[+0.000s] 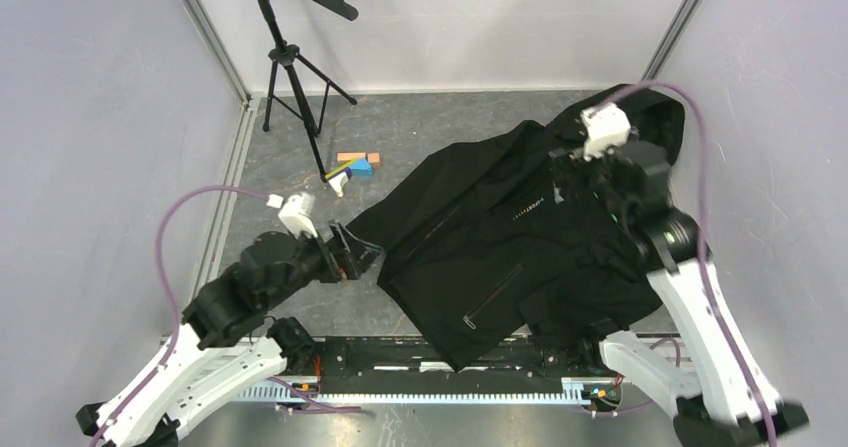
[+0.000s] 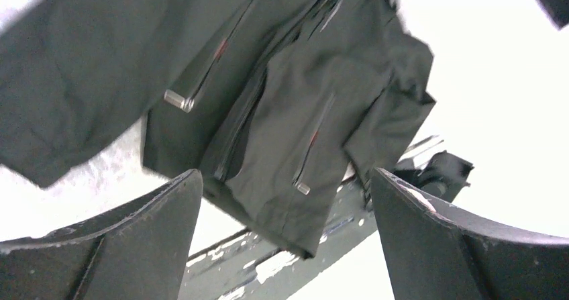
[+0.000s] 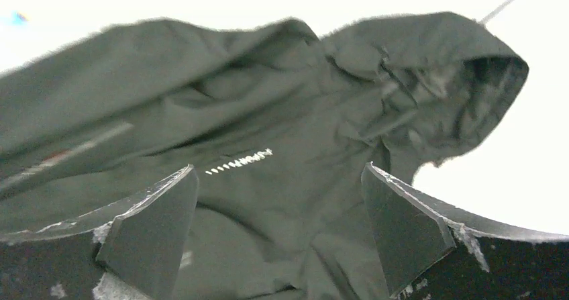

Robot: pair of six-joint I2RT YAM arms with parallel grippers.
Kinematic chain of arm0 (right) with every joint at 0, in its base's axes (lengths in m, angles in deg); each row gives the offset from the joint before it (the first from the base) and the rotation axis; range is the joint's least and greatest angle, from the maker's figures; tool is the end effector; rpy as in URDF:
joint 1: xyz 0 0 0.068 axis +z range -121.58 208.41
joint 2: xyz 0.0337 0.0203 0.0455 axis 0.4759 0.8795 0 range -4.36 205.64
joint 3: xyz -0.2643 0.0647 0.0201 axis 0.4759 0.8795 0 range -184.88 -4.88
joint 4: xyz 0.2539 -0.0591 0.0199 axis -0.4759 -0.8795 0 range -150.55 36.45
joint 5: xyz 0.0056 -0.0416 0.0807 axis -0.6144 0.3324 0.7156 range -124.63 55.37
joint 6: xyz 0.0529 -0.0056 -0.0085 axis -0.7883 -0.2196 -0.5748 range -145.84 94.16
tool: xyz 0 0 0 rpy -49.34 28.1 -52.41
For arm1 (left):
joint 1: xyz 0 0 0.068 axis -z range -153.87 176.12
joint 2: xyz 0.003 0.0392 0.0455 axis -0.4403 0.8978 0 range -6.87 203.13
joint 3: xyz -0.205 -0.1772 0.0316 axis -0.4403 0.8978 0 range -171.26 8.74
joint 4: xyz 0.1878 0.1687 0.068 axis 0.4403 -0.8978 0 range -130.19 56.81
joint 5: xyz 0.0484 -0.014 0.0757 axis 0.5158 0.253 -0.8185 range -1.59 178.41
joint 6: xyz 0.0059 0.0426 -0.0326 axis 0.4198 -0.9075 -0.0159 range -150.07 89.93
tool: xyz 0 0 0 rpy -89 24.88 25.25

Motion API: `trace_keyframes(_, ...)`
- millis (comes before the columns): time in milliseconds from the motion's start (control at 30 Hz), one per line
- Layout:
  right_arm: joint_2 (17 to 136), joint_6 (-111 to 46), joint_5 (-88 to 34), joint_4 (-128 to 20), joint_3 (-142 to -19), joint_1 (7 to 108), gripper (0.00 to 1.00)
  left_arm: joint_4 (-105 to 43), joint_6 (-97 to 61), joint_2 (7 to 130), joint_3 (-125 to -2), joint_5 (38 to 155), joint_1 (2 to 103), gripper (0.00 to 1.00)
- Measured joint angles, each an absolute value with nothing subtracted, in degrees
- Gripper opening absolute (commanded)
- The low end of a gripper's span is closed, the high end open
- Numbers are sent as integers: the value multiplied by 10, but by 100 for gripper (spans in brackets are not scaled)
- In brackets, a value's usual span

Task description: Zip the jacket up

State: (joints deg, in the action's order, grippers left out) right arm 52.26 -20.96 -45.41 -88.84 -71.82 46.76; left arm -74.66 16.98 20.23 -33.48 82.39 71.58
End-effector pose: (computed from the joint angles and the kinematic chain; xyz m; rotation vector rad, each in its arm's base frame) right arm 0.1956 0.0578 0.3909 -0.2840 1.9784 -0.0379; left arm 0.0755 -0.0715 0.3071 -0.1000 2.1489 -0.8856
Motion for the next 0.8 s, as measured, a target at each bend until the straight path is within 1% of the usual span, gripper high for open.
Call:
trace_keyframes(67,442,-229,-415,-890,-698,466,98,-755,149,199,-383,808,716,100)
trace_keyframes(167,359,-243,-389,-890,-717,466,98,-767,107,206,-455,792,716,100)
trace_keyframes(367,320,-240,-414,-900,-822,466,98,-772,9,248,-606,762,716,100)
trace_keyframes(433,303,-239,-423,-897,-838,466,98,-768,-17,255,-642,752,716,100)
trace_keyframes(667,240,-231,-440,-866,-838,466,98,-758,-82,267,-740,737,716,100)
trace_keyframes(800,219,-225,-443,-839,-820,466,98,-749,-105,268,-770,729,716,100)
